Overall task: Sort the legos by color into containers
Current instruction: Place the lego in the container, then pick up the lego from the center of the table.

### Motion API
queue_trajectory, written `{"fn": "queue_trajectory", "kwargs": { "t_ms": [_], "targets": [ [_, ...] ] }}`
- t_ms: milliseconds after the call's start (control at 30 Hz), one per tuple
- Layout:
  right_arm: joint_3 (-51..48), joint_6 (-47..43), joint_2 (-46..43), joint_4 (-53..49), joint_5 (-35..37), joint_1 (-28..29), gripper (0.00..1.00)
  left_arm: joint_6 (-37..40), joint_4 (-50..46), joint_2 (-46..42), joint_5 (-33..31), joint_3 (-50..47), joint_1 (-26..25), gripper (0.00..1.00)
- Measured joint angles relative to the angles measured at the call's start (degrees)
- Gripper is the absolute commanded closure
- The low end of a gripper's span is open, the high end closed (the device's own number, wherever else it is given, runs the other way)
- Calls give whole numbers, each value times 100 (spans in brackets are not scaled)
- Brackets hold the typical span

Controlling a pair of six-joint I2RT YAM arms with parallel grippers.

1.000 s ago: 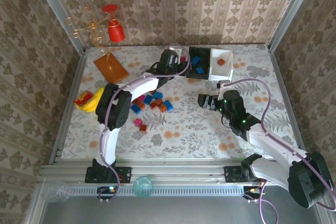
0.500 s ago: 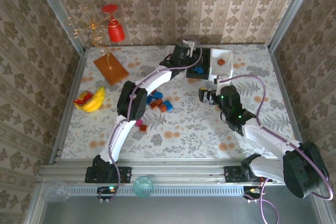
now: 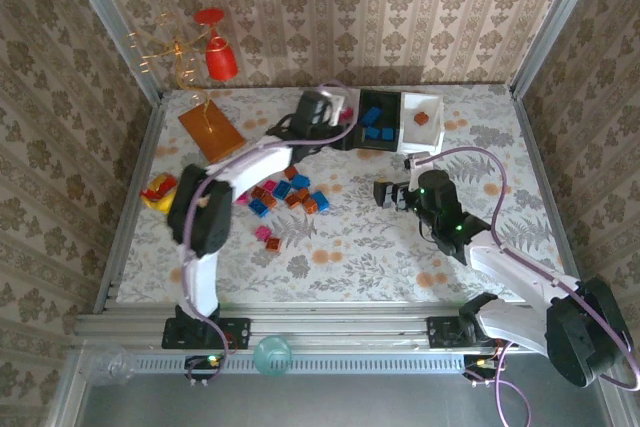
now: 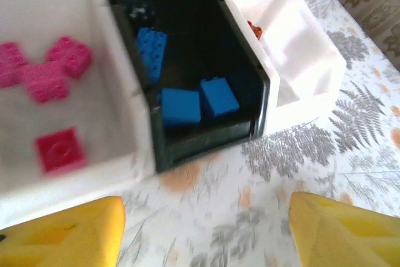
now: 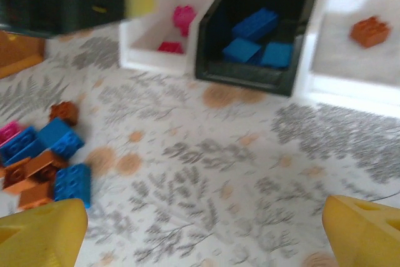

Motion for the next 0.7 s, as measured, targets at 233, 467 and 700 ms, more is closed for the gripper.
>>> {"fn": "queue_trajectory", "kwargs": {
  "t_ms": [233, 467, 700],
  "targets": [
    [114, 219, 466, -345, -1307, 146, 2, -55, 232, -2013, -57, -2726, 560, 33],
    [433, 319, 546, -684, -1832, 155, 2, -162, 92, -2323, 175, -3897, 251, 39],
    [442, 319, 614, -708, -1829, 155, 2, -208, 173, -1945, 308, -3906, 219, 45]
  ]
}}
